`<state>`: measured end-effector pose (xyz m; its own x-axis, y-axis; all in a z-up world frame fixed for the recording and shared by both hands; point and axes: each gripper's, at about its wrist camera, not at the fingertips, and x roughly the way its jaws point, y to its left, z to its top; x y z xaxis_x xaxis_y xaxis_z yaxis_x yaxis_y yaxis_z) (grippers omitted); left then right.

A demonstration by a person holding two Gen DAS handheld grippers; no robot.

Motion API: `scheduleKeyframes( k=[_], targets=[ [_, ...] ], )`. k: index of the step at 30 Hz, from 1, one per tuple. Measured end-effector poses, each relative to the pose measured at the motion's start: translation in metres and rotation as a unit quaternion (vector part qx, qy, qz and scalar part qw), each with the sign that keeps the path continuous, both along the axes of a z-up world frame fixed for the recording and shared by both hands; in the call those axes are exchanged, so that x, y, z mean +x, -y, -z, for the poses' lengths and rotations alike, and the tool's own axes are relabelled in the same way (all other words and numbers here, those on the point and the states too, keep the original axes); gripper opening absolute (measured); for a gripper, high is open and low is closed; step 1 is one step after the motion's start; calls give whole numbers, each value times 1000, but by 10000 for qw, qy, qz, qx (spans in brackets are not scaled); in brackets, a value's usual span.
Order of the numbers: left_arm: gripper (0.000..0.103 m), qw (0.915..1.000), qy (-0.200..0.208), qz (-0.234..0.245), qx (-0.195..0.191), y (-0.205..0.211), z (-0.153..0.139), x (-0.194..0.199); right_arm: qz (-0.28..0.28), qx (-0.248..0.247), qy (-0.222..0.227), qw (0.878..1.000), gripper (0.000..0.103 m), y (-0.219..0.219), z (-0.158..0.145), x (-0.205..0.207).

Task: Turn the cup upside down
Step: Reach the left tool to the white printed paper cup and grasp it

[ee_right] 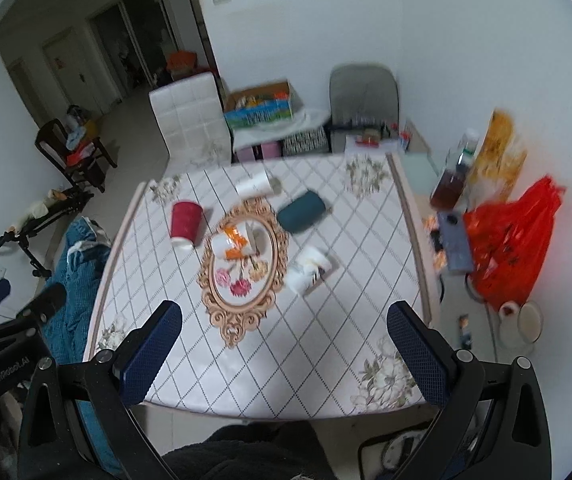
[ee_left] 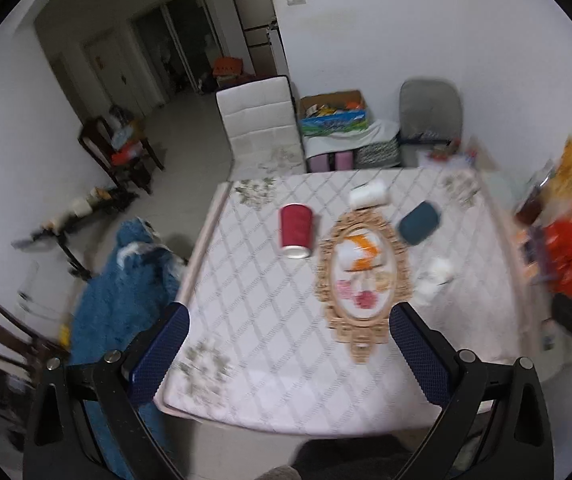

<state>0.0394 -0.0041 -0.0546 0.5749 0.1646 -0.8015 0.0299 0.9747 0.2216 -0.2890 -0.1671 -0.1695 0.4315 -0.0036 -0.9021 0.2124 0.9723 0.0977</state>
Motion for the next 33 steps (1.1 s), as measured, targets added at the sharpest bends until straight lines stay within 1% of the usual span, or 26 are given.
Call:
scheduleKeyframes(
  k=[2, 4, 7, 8, 10, 11, 13, 16, 17, 18, 19, 20, 21, 22, 24, 28, 31, 33],
  targets=[
    [103, 9994, -46, 140, 301, 4, 20, 15, 66, 109, -239, 9996, 103, 7, 28, 13],
    [103, 9974, -178, 275, 635, 9, 42, 33, 150, 214, -421, 9988, 103, 14, 56, 24],
    [103, 9937, -272, 532, 945, 16, 66, 56, 394, 457, -753, 9953, 103, 25, 103, 43],
    [103, 9913, -321, 668, 1088, 19, 77, 68, 484, 502, -842, 9940, 103, 27, 115, 47],
    [102, 9880, -340, 874, 1228, 26, 89, 82, 667, 643, -976, 9909, 103, 34, 141, 58],
    [102, 9843, -347, 1057, 1368, 33, 99, 94, 810, 669, -1046, 9890, 103, 40, 157, 64],
    [102, 9787, -430, 1342, 1492, 44, 111, 111, 1040, 728, -1201, 9846, 103, 48, 181, 73],
    [102, 9660, -566, 1843, 1724, 69, 138, 139, 1442, 957, -1463, 9740, 103, 64, 218, 84],
    [102, 9599, -621, 2060, 1795, 79, 149, 149, 1584, 1060, -1549, 9694, 103, 70, 232, 86],
    [102, 9559, -641, 2184, 1853, 86, 155, 154, 1714, 1101, -1631, 9654, 103, 75, 244, 89],
    [102, 9506, -654, 2338, 1936, 95, 163, 162, 1789, 1111, -1683, 9630, 103, 78, 251, 89],
    [102, 9434, -684, 2550, 2009, 107, 172, 169, 1895, 1103, -1750, 9598, 103, 81, 262, 91],
    [102, 9389, -710, 2679, 2040, 115, 179, 173, 1967, 1063, -1812, 9577, 103, 84, 271, 92],
    [102, 9322, -766, 2866, 2075, 128, 187, 178, 2033, 1021, -1881, 9554, 103, 87, 276, 90],
    [102, 9216, -880, 3158, 2078, 148, 200, 185, 2164, 1005, -1997, 9504, 103, 93, 290, 89],
    [102, 9045, -1317, 3602, 1864, 186, 223, 192, 2448, 850, -2218, 9400, 103, 109, 315, 81],
    [102, 8887, -1587, 3912, 1787, 215, 240, 191, 2574, 810, -2343, 9339, 103, 121, 326, 69],
    [102, 8760, -1819, 4093, 1789, 233, 255, 187, 2673, 738, -2448, 9291, 103, 127, 335, 60]
  ],
)
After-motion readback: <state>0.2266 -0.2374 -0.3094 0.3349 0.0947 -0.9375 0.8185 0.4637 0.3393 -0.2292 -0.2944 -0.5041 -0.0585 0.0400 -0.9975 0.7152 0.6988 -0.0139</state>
